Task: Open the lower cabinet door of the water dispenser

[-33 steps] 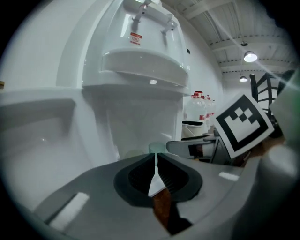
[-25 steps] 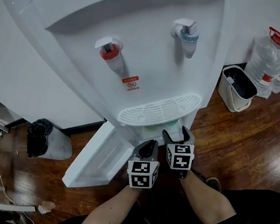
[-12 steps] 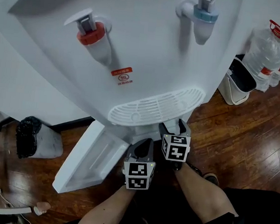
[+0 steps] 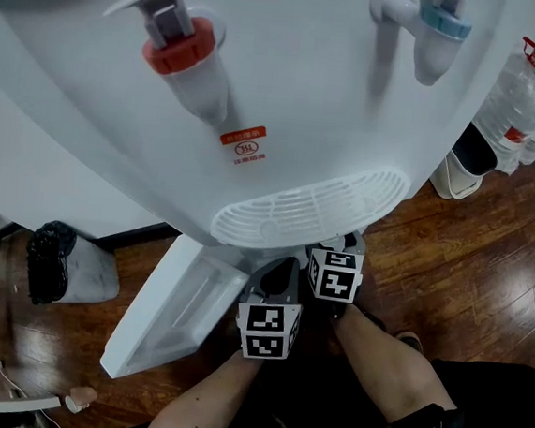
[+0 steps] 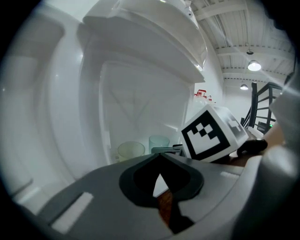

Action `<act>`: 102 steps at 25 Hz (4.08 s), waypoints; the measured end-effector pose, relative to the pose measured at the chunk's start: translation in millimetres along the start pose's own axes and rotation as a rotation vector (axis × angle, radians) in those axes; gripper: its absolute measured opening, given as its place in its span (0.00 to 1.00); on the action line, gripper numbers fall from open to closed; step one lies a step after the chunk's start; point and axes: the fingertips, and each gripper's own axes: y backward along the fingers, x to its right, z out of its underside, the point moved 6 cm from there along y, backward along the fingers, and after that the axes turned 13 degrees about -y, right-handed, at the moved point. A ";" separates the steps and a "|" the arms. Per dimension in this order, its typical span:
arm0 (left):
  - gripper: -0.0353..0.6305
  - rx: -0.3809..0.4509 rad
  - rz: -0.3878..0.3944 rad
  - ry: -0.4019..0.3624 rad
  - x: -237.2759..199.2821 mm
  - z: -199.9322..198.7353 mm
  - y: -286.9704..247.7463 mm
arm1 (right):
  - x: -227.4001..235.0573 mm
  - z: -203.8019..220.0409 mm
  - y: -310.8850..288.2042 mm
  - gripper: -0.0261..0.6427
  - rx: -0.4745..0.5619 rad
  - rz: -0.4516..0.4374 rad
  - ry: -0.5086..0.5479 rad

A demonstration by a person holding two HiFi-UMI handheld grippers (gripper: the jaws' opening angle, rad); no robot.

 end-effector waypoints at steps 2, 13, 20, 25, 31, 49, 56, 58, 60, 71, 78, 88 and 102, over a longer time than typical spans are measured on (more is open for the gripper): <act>0.18 0.009 0.004 0.004 -0.9 -2.1 0.3 | -1.8 0.7 -5.6 0.61 0.002 0.002 -0.002; 0.18 0.036 0.009 0.021 -5.9 -4.5 -2.4 | 3.9 5.0 -23.7 0.60 -0.003 0.041 0.040; 0.18 0.021 -0.008 -0.009 -6.7 -0.8 -11.0 | -0.3 4.1 -27.6 0.60 0.014 0.061 0.091; 0.18 0.033 -0.033 0.044 -12.9 -1.8 -5.5 | -2.9 2.0 -34.2 0.60 0.030 0.077 0.082; 0.18 0.038 -0.022 0.122 -19.7 1.9 -3.4 | -4.4 0.1 -43.0 0.60 0.053 0.109 0.069; 0.18 0.047 0.009 0.121 -20.5 16.4 4.8 | -11.0 -0.5 -67.1 0.57 0.037 0.087 0.116; 0.18 0.041 0.008 0.118 -22.5 19.2 8.5 | -3.4 0.5 -56.2 0.56 -0.005 0.121 0.154; 0.18 0.041 0.020 0.104 -21.2 19.0 10.1 | -3.4 5.1 -48.0 0.56 -0.014 0.114 0.152; 0.18 0.040 0.036 0.072 -17.4 18.4 12.5 | -4.3 8.3 -38.3 0.56 -0.020 0.094 0.161; 0.18 0.049 0.059 -0.020 -8.3 -4.1 40.2 | -15.3 0.4 26.0 0.56 -0.024 -0.022 0.176; 0.21 0.068 0.063 -0.075 -14.1 -37.8 55.0 | -19.7 -23.4 72.1 0.56 -0.009 -0.073 0.151; 0.25 0.078 0.188 -0.215 -7.9 -124.6 115.3 | -43.4 -76.7 168.0 0.56 0.007 -0.201 0.252; 0.28 0.329 0.010 -0.072 -18.8 -248.1 238.5 | -107.2 -168.6 320.2 0.56 0.017 -0.526 0.348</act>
